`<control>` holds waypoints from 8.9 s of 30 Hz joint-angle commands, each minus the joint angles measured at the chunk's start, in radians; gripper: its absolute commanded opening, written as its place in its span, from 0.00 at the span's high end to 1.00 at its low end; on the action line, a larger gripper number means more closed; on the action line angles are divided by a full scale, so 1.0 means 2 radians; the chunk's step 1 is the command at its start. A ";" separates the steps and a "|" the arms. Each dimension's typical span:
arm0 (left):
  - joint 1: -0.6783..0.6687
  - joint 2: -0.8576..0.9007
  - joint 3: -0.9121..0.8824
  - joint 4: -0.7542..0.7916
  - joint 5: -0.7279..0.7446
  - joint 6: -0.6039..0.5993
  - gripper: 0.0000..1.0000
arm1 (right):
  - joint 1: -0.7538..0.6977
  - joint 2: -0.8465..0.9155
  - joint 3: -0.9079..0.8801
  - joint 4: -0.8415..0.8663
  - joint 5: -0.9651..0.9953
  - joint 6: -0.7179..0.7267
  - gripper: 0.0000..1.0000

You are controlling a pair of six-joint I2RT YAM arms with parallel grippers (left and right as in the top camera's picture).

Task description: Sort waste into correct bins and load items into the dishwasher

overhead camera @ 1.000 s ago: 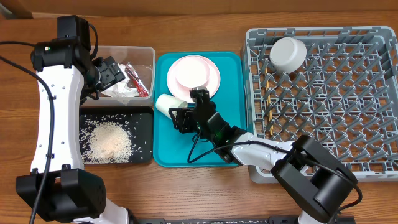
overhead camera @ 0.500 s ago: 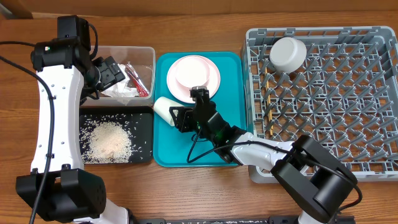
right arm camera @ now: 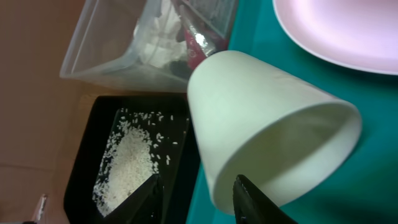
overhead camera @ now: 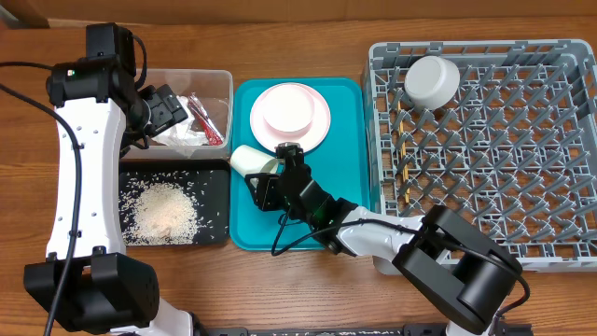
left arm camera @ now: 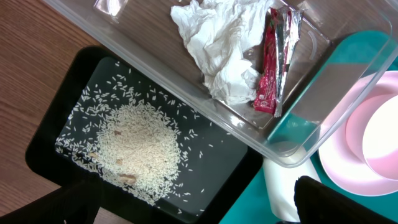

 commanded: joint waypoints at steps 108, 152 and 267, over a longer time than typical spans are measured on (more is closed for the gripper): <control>0.002 -0.002 0.011 0.000 -0.002 0.001 0.00 | -0.221 -0.328 0.002 -0.291 -0.326 -0.141 0.96; 0.002 -0.002 0.011 0.000 -0.002 0.001 0.00 | -0.521 -0.040 0.002 -0.092 -0.707 -0.188 0.96; 0.002 -0.002 0.011 0.000 -0.002 0.001 0.00 | -0.567 -0.020 0.001 0.192 -0.784 0.127 0.56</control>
